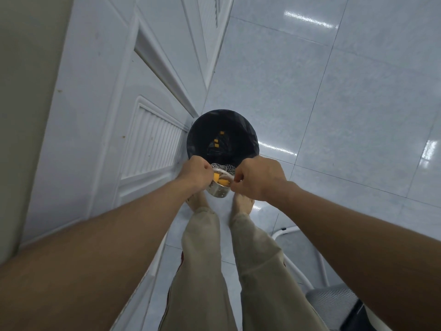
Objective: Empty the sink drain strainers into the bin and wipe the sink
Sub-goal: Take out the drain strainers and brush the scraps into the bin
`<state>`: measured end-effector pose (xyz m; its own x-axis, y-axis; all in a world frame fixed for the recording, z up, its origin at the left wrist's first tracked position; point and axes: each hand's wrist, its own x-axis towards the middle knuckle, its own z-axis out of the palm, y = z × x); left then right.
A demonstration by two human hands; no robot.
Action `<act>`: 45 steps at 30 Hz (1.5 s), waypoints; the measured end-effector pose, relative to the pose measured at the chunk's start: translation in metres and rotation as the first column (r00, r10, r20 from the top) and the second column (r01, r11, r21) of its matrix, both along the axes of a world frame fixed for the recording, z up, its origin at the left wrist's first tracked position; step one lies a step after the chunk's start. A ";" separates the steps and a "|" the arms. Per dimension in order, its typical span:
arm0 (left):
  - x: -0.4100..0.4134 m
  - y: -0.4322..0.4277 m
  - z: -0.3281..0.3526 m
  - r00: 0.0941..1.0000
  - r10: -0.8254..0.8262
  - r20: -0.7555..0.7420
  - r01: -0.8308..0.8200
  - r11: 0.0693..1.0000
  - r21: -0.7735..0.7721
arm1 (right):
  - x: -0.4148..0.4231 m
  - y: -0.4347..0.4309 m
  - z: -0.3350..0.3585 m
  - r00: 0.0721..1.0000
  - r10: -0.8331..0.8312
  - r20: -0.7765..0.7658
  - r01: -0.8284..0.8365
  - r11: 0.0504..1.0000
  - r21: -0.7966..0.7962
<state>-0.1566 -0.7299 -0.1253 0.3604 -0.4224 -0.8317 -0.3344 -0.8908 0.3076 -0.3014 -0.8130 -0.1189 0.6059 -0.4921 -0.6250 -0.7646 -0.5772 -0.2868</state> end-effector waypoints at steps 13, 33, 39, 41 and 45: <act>0.001 0.007 0.001 0.999 0.028 0.034 -0.029 0.999 0.041 | -0.007 0.007 0.000 0.971 -0.182 0.153 0.199 0.974 -0.105; 0.009 0.005 -0.001 0.995 0.095 0.016 -0.096 0.995 0.030 | -0.004 0.014 -0.003 0.981 -0.138 0.136 0.161 0.971 -0.179; 0.007 0.008 -0.002 0.997 0.068 0.025 -0.069 0.997 0.036 | -0.004 0.011 -0.004 0.969 -0.197 0.149 0.220 0.962 -0.160; 0.005 0.009 -0.004 0.997 0.072 0.029 -0.074 0.997 0.038 | -0.004 0.011 -0.004 0.963 -0.220 0.157 0.245 0.957 -0.158; 0.003 0.010 -0.005 0.997 0.071 0.032 -0.073 0.996 0.045 | -0.007 0.009 -0.005 0.969 -0.197 0.148 0.214 0.970 -0.111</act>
